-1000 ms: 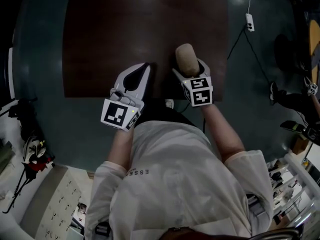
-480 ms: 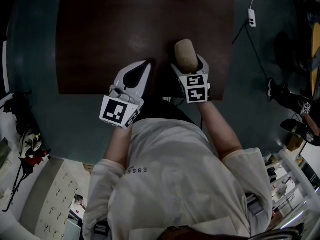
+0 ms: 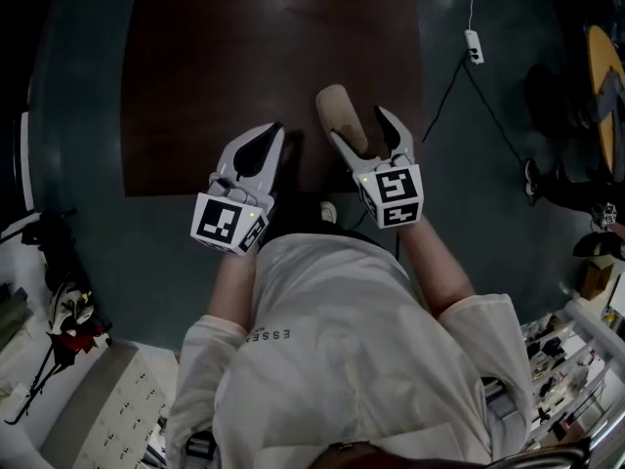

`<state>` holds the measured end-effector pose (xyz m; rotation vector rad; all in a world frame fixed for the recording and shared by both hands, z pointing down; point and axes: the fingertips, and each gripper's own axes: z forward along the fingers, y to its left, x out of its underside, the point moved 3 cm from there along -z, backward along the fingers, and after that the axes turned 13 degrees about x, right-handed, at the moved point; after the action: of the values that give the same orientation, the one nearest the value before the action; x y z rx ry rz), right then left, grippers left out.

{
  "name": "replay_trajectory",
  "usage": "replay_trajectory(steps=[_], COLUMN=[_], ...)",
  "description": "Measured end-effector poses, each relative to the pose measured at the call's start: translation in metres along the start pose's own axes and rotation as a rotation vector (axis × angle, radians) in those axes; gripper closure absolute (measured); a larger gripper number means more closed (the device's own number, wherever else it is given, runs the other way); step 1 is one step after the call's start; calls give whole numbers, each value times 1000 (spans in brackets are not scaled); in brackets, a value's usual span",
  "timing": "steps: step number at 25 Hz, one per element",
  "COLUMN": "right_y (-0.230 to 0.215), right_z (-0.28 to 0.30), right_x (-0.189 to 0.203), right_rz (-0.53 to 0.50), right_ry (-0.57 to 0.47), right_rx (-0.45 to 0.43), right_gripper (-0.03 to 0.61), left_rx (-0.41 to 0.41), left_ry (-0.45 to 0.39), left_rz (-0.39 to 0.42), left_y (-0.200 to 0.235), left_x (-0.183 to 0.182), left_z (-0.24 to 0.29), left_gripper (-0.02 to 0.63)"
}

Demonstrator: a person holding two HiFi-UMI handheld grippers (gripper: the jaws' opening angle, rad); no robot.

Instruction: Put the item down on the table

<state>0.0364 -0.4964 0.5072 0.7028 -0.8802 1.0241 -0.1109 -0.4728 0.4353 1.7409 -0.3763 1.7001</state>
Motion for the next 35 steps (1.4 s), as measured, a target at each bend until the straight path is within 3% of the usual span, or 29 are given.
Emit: replay_trajectory(steps=[1, 2, 3, 7, 13, 16, 22, 35], right_y=[-7, -13, -20, -39, -33, -40, -26, 72], right_z=[-14, -28, -41, -81, -124, -147, -187, -327], right_x=[-11, -19, -25, -34, -26, -14, 3, 74], right_rz=[13, 29, 47, 105, 147, 169, 132, 129], right_ry=[-54, -101, -136, -197, -207, -178, -182, -183], right_rx=[24, 49, 73, 128, 100, 102, 121, 120], right_gripper=[280, 408, 489, 591, 591, 591, 592, 591], left_rx=[1, 1, 1, 13, -1, 14, 41, 21], left_ry=[-10, -18, -26, -62, -60, -81, -96, -96], left_rz=[13, 25, 34, 50, 82, 60, 57, 67], left_y=[-8, -17, -26, -62, -106, -131, -170, -272], left_x=[-5, -9, -12, -18, -27, -18, -16, 41], left_z=[-1, -1, -2, -8, -35, -36, -57, -204], left_gripper=[597, 597, 597, 597, 597, 597, 597, 597])
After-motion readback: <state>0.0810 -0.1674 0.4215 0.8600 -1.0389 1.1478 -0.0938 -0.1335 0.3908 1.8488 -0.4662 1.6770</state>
